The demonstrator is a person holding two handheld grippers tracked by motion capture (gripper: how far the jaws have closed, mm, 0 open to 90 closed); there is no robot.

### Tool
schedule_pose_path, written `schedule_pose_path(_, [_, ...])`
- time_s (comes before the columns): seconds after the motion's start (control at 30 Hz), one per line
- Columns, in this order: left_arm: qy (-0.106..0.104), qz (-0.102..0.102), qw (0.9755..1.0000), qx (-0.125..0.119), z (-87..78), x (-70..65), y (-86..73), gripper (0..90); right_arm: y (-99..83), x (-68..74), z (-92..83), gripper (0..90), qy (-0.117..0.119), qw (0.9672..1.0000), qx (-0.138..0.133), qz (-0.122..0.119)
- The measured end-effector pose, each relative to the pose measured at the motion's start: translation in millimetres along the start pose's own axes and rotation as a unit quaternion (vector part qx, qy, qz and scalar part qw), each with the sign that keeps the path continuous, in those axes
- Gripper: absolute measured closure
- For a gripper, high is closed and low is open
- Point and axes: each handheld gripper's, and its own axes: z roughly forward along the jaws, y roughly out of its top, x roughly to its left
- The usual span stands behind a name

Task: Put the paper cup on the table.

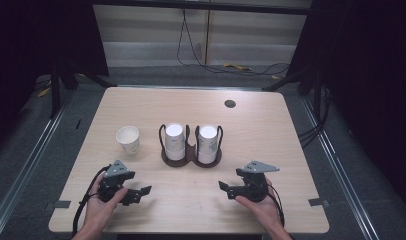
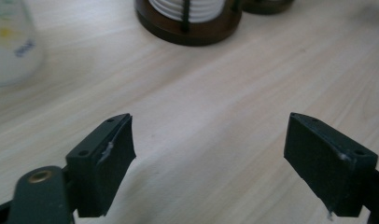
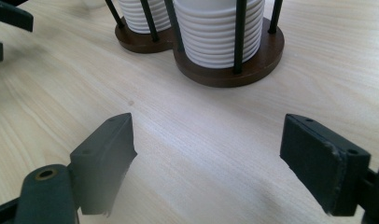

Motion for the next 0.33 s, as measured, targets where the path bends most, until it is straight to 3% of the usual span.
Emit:
schedule_pose_path(0.07, [0.001,0.003,1.0,-0.002,1.7,-1.2,-0.3,15.9,-1.1,0.8,2.3,17.9,-0.001,1.0,0.003,0.0])
schedule_pose_path(0.23, [-0.023,-0.014,0.9996,-0.002,8.9,-2.5,-8.4,15.8,-5.3,5.8,9.2,17.8,-0.006,0.9997,0.019,-0.011])
schedule_pose_path(0.33, [-0.027,-0.018,0.9995,-0.001,8.8,-1.1,-9.3,15.8,-6.3,6.3,11.3,17.8,-0.014,0.9995,0.026,-0.012])
